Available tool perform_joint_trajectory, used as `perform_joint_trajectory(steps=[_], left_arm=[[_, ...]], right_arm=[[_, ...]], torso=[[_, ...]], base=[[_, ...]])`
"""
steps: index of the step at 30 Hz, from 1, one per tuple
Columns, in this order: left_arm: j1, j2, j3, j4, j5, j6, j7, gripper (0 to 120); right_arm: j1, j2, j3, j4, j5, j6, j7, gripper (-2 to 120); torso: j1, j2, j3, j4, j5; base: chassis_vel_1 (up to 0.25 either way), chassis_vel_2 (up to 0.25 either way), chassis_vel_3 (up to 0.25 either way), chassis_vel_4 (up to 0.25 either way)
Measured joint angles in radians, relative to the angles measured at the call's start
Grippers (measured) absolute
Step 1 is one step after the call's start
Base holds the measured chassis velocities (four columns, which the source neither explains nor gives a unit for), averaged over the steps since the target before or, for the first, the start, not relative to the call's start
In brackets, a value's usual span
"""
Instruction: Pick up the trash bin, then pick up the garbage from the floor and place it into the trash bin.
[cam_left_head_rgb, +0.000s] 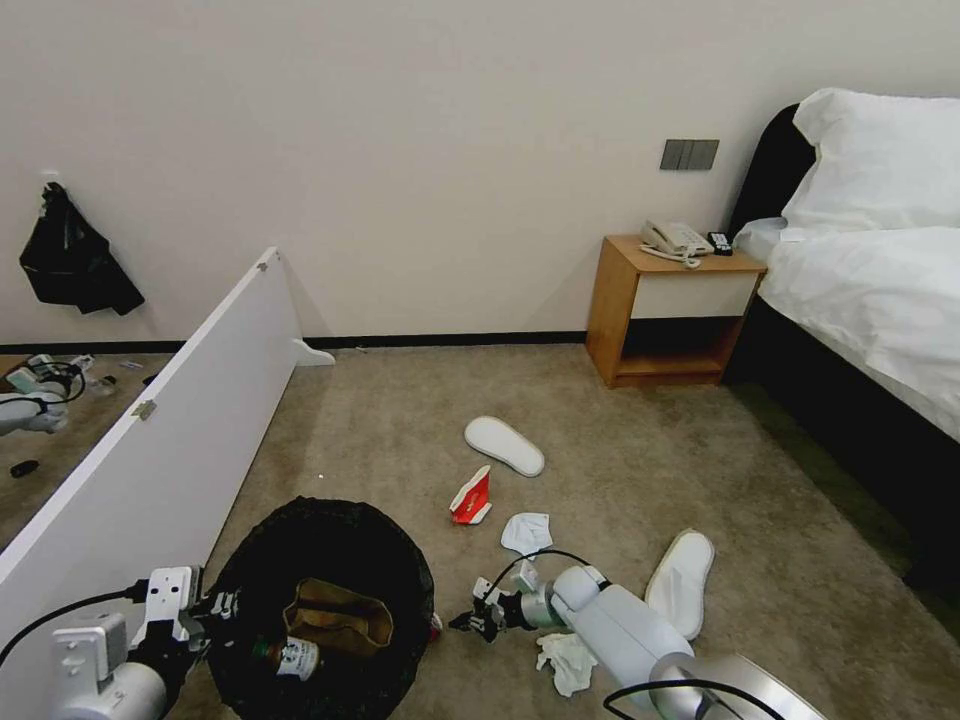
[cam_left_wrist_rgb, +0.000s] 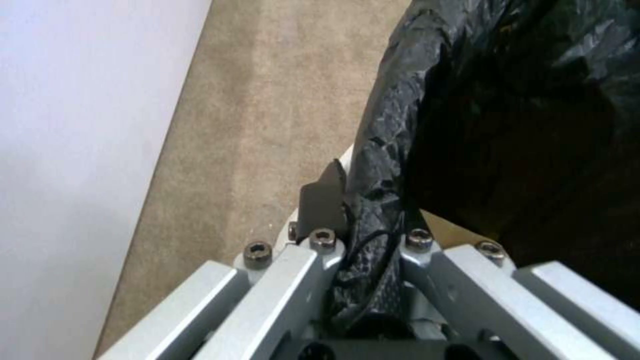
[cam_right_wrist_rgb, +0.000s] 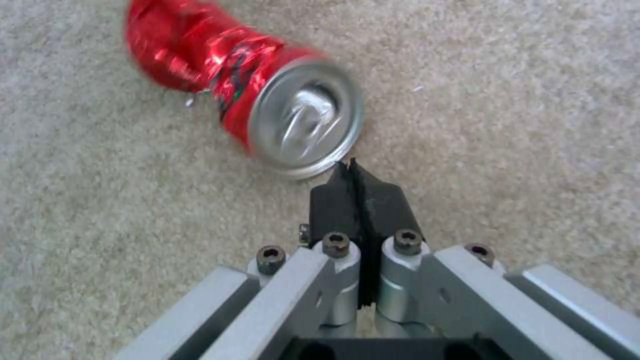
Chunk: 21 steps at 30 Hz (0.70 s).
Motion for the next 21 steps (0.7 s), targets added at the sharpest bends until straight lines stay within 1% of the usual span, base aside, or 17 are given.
perform_joint_trajectory(steps=[11, 12, 13, 16, 18, 19, 21], left_arm=[[-0.001, 0.002, 0.002, 0.0, 0.001, 0.0, 0.0, 3], [-0.001, 0.002, 0.002, 0.0, 0.001, 0.0, 0.0, 3], [-0.001, 0.002, 0.002, 0.0, 0.001, 0.0, 0.0, 3], [-0.002, 0.003, 0.002, 0.0, 0.001, 0.0, 0.0, 3], [-0.003, 0.003, 0.002, 0.0, 0.001, 0.0, 0.0, 3], [-0.003, 0.003, 0.002, 0.0, 0.001, 0.0, 0.0, 3], [-0.003, 0.003, 0.002, 0.0, 0.001, 0.0, 0.0, 3]], right_arm=[[0.0, -0.006, 0.005, 0.011, 0.019, 0.012, -0.004, 0], [0.001, -0.006, 0.006, 0.013, 0.021, 0.015, -0.003, 2], [0.003, -0.006, 0.005, 0.014, 0.023, 0.018, -0.001, 8], [0.005, -0.007, 0.004, 0.014, 0.023, 0.021, 0.003, 12], [0.008, -0.007, 0.004, 0.013, 0.023, 0.027, 0.008, 25], [0.008, -0.007, 0.004, 0.013, 0.023, 0.027, 0.008, 25], [0.008, -0.008, 0.003, 0.013, 0.023, 0.03, 0.009, 35]], torso=[[0.0, 0.0, 0.0, 0.0, 0.0], [0.0, 0.0, 0.0, 0.0001, 0.0], [0.0, 0.0, 0.0, 0.0001, 0.0], [0.0, 0.0, 0.0, 0.0001, 0.0], [0.0, 0.0, 0.0, 0.0001, 0.0], [0.0, 0.0, 0.0, 0.0001, 0.0], [0.0, 0.0, 0.0, 0.0001, 0.0]], base=[[0.0, 0.0, 0.0, 0.0], [0.0, 0.0, 0.0, 0.0], [0.0, 0.0, 0.0, 0.0], [0.0, 0.0, 0.0, 0.0], [0.0, 0.0, 0.0, 0.0], [0.0, 0.0, 0.0, 0.0], [0.0, 0.0, 0.0, 0.0]])
